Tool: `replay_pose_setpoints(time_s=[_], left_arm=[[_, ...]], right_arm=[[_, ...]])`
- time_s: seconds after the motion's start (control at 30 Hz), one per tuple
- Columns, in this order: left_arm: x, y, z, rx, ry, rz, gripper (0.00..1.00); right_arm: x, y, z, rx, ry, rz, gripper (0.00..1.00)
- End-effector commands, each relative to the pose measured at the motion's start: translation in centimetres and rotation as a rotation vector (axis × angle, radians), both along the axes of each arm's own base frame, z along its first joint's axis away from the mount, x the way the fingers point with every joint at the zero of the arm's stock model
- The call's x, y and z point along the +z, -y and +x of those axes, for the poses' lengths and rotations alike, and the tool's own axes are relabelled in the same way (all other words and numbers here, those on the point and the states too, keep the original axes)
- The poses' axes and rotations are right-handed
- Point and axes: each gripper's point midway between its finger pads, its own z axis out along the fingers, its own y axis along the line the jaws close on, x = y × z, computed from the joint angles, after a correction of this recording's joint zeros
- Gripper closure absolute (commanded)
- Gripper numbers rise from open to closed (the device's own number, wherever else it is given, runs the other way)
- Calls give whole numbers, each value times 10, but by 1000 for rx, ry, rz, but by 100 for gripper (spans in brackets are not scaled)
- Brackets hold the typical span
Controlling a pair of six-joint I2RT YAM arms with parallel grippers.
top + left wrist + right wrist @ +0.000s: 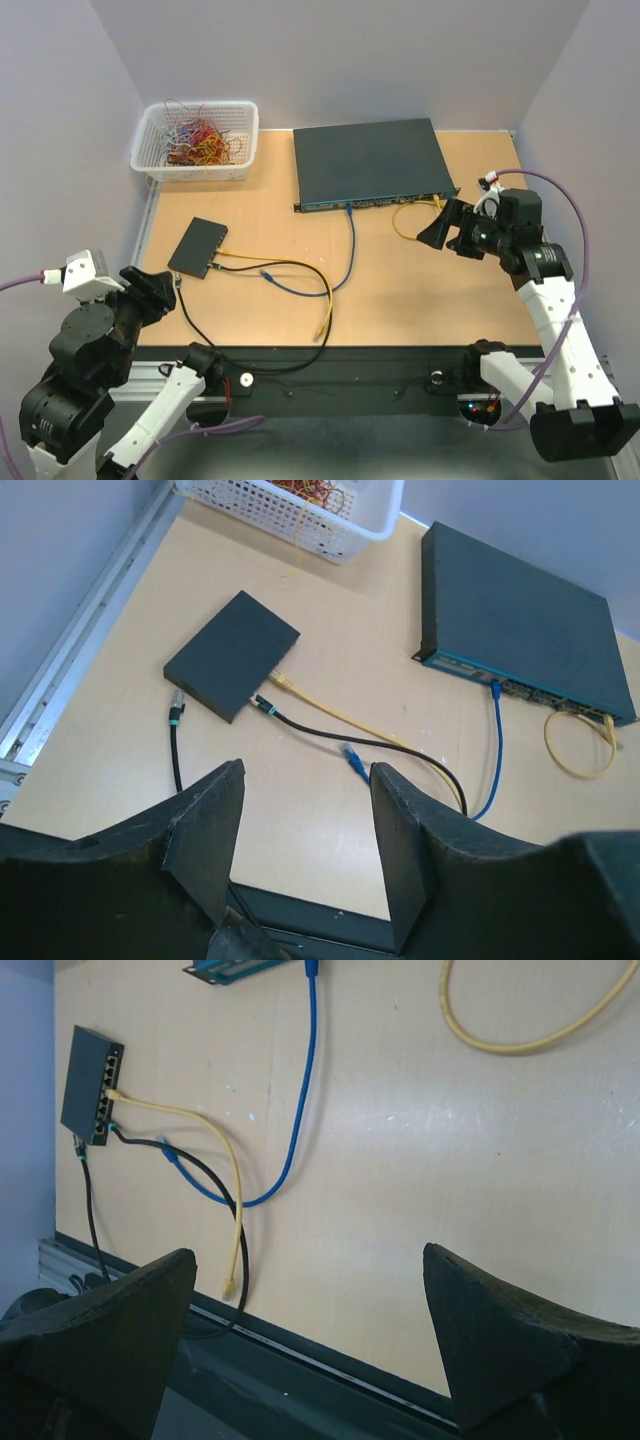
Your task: Insert the plug into the switch port
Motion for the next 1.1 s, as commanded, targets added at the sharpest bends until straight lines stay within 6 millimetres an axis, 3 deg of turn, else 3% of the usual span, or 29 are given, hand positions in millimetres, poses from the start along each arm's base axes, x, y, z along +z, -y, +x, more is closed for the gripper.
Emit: replay_pose_setpoints(time_s=[0.0,0.37,1.07], left_arm=[[-15,-2,-13,-60,16,30,33],[-14,-22,-37,-64,162,-50,25],[-17,-29,-41,-54,190,-79,25]], right_arm=[[11,1,-7,18,76,-27,0],[5,1,-7,23,69,-59,0],[0,0,-4,15,57,-86,0]])
